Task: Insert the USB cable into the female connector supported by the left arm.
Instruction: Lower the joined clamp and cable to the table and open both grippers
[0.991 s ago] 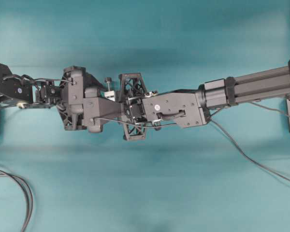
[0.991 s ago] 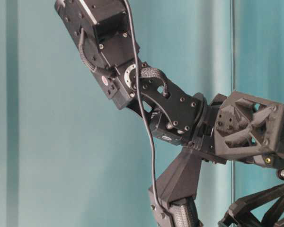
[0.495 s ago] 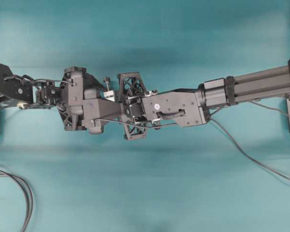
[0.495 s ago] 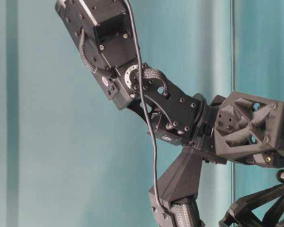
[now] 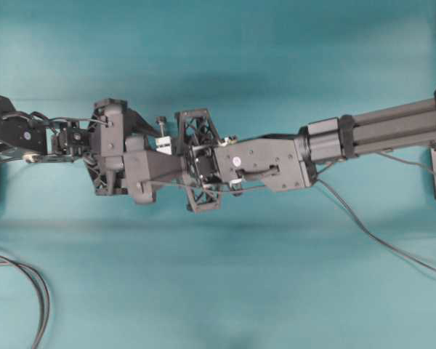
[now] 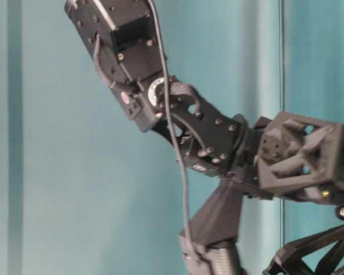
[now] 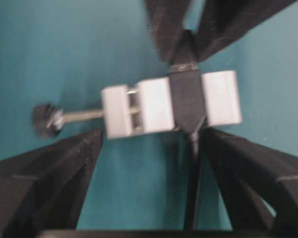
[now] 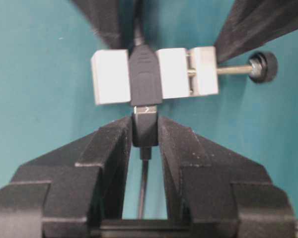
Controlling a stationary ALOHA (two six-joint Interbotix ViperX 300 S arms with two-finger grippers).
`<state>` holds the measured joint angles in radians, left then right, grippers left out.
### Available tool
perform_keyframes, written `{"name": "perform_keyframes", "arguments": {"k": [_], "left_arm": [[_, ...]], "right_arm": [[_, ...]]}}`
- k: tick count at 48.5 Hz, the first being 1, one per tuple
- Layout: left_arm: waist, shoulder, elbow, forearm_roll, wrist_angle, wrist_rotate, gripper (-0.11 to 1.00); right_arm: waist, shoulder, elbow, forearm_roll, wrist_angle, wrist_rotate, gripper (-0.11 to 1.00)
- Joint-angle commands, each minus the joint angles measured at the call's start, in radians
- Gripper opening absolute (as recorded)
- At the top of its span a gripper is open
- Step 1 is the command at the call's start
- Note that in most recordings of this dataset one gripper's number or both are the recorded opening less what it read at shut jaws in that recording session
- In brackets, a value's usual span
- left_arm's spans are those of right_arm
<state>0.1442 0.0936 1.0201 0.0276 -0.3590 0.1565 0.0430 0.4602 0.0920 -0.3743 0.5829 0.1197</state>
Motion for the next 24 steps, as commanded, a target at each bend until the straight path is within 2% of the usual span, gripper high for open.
{"name": "perform_keyframes", "arguments": {"k": [1, 12, 14, 20, 24], "left_arm": [[0.003, -0.028, -0.003, -0.003, -0.006, -0.011, 0.93], [0.003, -0.035, 0.002, -0.006, -0.003, -0.02, 0.93], [0.003, -0.041, 0.005, -0.006, -0.003, -0.021, 0.93], [0.003, -0.069, 0.018, -0.012, -0.002, -0.023, 0.93], [0.003, -0.098, 0.043, -0.025, 0.0, -0.025, 0.93]], "right_arm": [[0.012, -0.058, 0.0, -0.003, -0.025, 0.005, 0.22], [0.005, -0.067, 0.021, -0.003, -0.025, 0.041, 0.22], [0.005, -0.072, 0.031, -0.003, -0.025, 0.046, 0.26], [0.005, -0.086, 0.057, -0.005, -0.025, 0.054, 0.49], [0.005, -0.103, 0.075, -0.003, -0.025, 0.069, 0.56]]}}
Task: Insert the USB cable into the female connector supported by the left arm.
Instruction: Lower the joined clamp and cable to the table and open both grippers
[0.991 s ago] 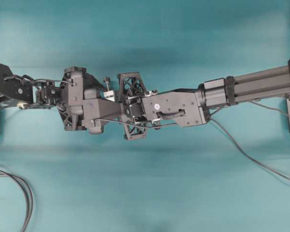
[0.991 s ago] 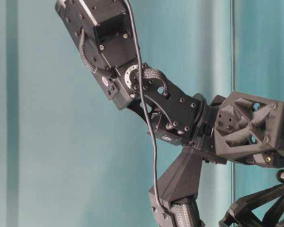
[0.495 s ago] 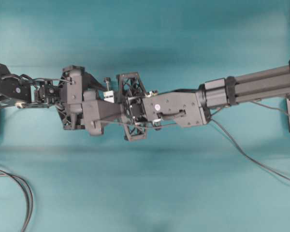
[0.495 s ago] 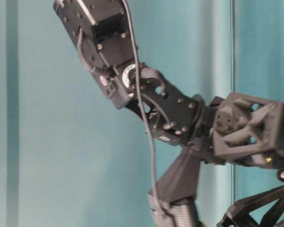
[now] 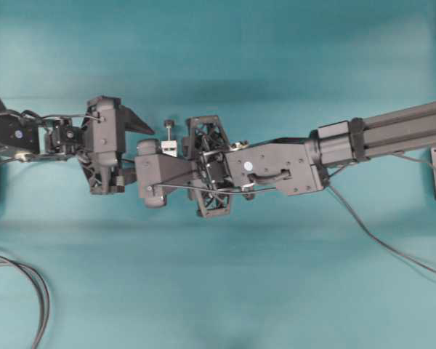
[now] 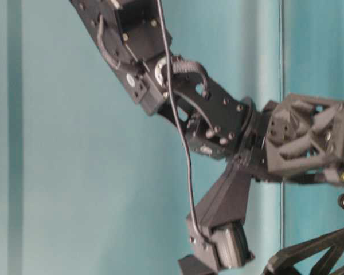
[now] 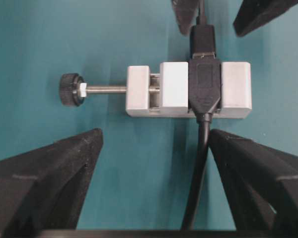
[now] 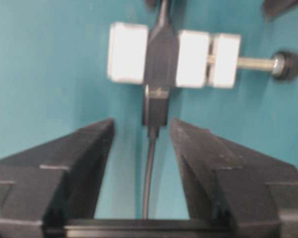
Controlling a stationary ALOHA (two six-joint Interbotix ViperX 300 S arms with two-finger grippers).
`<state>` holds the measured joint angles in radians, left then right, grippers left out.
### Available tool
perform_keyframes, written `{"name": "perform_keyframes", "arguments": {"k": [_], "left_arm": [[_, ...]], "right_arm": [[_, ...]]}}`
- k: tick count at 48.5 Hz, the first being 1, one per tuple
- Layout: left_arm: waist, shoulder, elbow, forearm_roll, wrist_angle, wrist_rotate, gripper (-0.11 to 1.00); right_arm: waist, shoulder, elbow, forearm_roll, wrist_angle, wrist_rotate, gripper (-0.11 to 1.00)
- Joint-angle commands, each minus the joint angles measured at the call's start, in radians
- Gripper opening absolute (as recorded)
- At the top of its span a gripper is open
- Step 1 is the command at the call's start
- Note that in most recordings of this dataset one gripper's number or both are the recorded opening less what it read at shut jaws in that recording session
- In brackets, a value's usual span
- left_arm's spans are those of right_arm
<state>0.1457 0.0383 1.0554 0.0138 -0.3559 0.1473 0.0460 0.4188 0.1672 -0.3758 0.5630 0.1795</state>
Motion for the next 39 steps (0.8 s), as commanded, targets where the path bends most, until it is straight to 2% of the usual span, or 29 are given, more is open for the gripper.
{"name": "perform_keyframes", "arguments": {"k": [1, 7, 22, 30, 39], "left_arm": [[0.002, -0.051, 0.015, -0.014, -0.003, -0.015, 0.93], [0.002, -0.103, 0.063, -0.037, -0.003, -0.015, 0.93], [0.0, -0.242, 0.152, -0.037, -0.008, -0.011, 0.93], [-0.003, -0.311, 0.192, -0.037, -0.011, -0.011, 0.93], [-0.005, -0.403, 0.236, -0.037, -0.017, -0.011, 0.93]], "right_arm": [[0.002, -0.066, 0.005, -0.002, -0.005, 0.014, 0.56], [-0.002, -0.112, 0.051, -0.002, -0.006, 0.029, 0.55], [-0.009, -0.238, 0.164, -0.002, -0.075, 0.075, 0.56], [-0.017, -0.33, 0.281, -0.002, -0.181, 0.129, 0.56], [-0.038, -0.44, 0.405, -0.003, -0.373, 0.189, 0.56]]}}
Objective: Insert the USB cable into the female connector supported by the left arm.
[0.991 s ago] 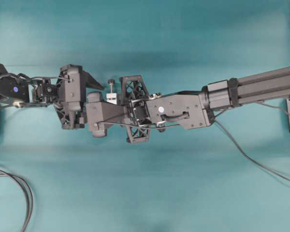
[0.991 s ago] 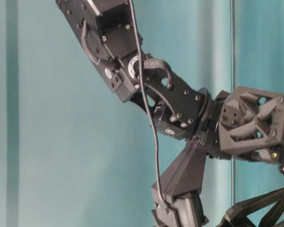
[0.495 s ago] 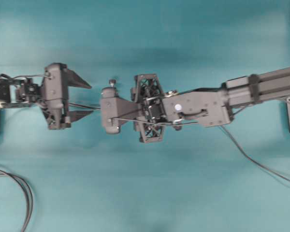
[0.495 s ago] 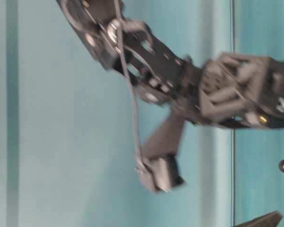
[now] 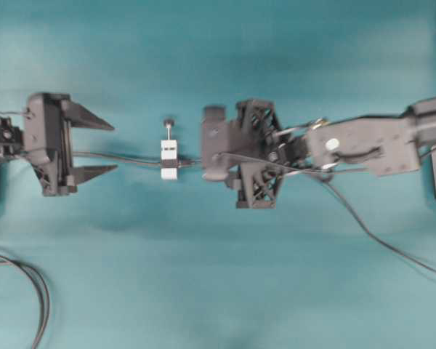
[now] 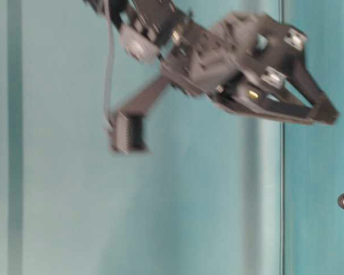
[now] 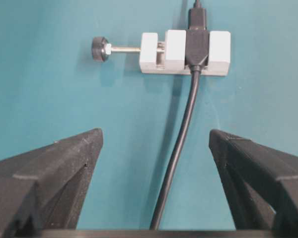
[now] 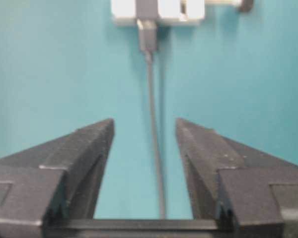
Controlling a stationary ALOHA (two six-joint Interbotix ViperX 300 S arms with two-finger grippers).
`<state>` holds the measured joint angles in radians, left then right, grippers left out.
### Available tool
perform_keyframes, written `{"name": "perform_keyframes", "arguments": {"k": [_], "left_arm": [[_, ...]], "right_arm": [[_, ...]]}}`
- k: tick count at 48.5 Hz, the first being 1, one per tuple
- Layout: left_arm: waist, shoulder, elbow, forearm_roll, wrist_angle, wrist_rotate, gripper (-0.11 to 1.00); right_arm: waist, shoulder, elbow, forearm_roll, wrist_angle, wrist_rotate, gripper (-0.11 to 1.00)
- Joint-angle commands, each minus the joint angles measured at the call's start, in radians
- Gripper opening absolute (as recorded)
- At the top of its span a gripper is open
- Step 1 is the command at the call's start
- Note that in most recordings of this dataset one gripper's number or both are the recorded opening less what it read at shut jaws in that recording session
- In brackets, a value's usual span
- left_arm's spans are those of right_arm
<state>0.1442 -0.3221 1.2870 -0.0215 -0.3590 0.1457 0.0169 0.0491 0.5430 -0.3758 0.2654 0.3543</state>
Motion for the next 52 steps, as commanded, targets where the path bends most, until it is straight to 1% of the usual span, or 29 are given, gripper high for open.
{"name": "perform_keyframes", "arguments": {"k": [1, 6, 10, 15, 20, 25, 31, 34, 38, 52], "left_arm": [[-0.003, -0.055, 0.009, -0.002, -0.015, -0.009, 0.93], [-0.003, -0.126, 0.038, -0.002, -0.032, -0.011, 0.93], [-0.003, -0.198, 0.069, -0.002, -0.052, -0.008, 0.93], [-0.003, -0.31, 0.117, 0.002, -0.075, 0.003, 0.92], [-0.005, -0.448, 0.155, 0.002, -0.064, 0.005, 0.92], [-0.005, -0.563, 0.175, 0.002, -0.003, 0.006, 0.92], [-0.009, -0.661, 0.181, 0.003, 0.137, -0.002, 0.92], [-0.015, -0.695, 0.181, 0.002, 0.193, -0.002, 0.92], [-0.025, -0.719, 0.183, 0.002, 0.229, -0.003, 0.92], [-0.034, -0.723, 0.186, 0.003, 0.221, -0.003, 0.92]], "right_arm": [[-0.012, -0.081, 0.044, -0.002, -0.098, 0.018, 0.55], [-0.026, -0.135, 0.121, -0.002, -0.215, 0.038, 0.55], [-0.034, -0.167, 0.17, -0.002, -0.293, 0.038, 0.55], [-0.038, -0.207, 0.227, -0.002, -0.388, 0.038, 0.55], [-0.048, -0.239, 0.278, -0.002, -0.485, 0.038, 0.55], [-0.064, -0.268, 0.328, -0.002, -0.588, 0.038, 0.55], [-0.094, -0.293, 0.373, 0.002, -0.687, 0.037, 0.55], [-0.114, -0.302, 0.396, 0.002, -0.721, 0.037, 0.55], [-0.138, -0.324, 0.43, 0.002, -0.733, 0.035, 0.55], [-0.207, -0.414, 0.505, 0.002, -0.735, 0.034, 0.55]]}}
